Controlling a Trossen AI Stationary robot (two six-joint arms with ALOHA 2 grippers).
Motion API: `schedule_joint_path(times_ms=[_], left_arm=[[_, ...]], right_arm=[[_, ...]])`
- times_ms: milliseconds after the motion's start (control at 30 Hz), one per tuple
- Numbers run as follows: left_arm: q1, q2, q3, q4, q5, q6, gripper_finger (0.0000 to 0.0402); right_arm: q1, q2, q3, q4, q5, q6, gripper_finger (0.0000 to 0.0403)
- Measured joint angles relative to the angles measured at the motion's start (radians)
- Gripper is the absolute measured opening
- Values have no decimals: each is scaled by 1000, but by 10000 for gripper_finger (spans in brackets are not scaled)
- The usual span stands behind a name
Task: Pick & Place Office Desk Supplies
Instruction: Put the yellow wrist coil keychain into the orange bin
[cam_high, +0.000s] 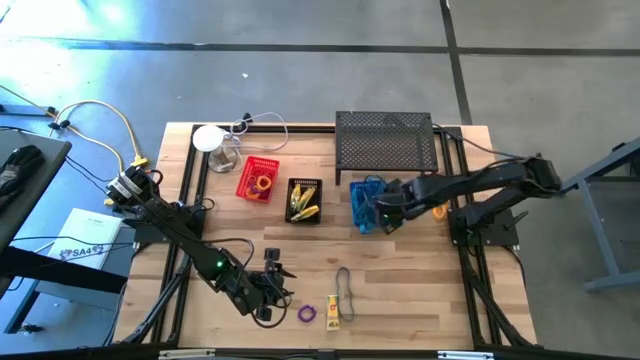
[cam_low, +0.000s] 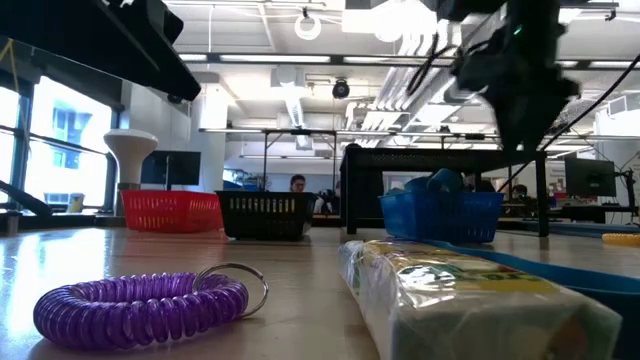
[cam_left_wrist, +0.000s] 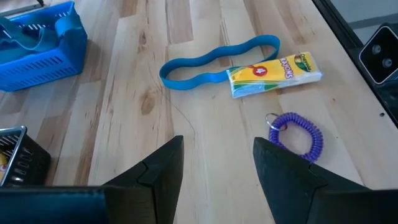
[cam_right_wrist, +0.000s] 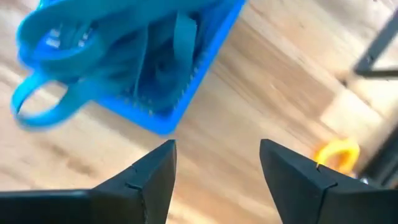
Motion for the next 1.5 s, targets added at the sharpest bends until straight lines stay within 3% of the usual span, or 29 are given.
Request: schedule_joint_path(times_ms=[267,467,667,833,1200,1500], left_arm=[[-2,0,0,-4,0,-14,186],[-2,0,0,-5,0,-49,186],[-2,0,0,-7,21,-53,186],[5,0,0,-8,21,-49,186],[19,0,0,-9,22,-49,186],[17,0,0,-8,24,-52,186]], right_arm=[[163,-60,-2,-217,40,219,215],[189,-60,-109,-216,-32,350,215],[122,-60,-274,-154,-59,339,215],[48,-60,-345,-94,-13,303,215],[-112,-60,-352,-64,2,251,215],[-146,-60,-352,-43,31,-7,215]])
